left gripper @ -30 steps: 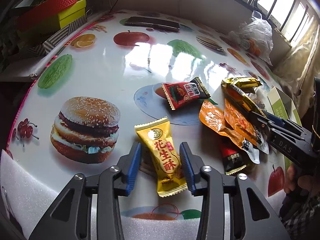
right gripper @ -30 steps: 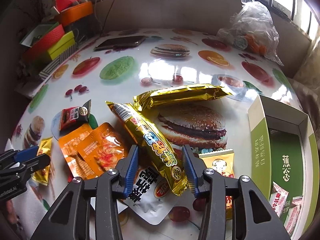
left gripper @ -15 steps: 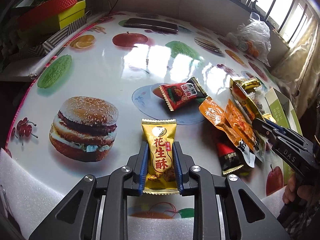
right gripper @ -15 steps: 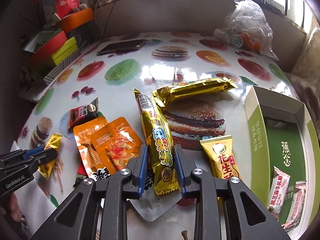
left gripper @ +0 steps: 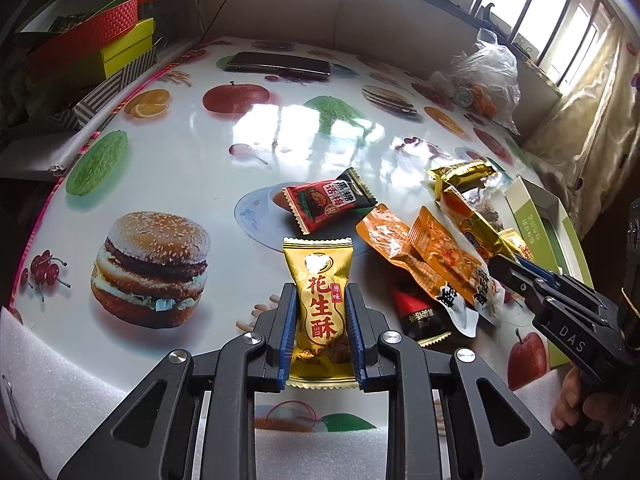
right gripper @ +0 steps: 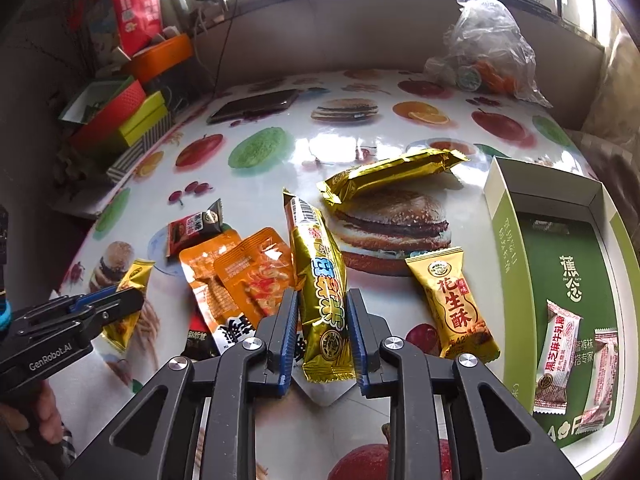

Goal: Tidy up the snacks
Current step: 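Carry the yellow candy with the left tool while the right tool carries the gold stick into the box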

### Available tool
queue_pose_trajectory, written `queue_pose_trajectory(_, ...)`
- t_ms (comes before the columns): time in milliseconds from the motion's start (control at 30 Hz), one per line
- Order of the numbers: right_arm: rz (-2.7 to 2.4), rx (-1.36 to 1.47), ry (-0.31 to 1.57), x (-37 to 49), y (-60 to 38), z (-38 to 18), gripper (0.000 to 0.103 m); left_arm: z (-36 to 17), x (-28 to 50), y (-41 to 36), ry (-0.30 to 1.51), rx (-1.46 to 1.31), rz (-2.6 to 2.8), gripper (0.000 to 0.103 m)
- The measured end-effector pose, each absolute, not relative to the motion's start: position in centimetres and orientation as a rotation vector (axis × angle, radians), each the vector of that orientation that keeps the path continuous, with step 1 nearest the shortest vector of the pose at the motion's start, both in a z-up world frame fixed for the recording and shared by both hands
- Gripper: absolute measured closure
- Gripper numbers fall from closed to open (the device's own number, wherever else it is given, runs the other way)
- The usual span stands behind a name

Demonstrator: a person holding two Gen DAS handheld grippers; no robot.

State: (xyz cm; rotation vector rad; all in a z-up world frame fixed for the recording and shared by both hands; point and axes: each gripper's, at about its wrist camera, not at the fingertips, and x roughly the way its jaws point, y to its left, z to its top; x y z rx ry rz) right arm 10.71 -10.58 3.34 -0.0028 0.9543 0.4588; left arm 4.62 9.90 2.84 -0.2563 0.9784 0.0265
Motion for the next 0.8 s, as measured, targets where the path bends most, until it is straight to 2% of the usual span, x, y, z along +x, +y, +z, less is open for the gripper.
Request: queue_pose_trajectory(800,0.356,0.096,0.846,7.8,-16.1,7.6,0.080,6.9,6.0,3.6,0.916,-0.195,-0.158,0.079)
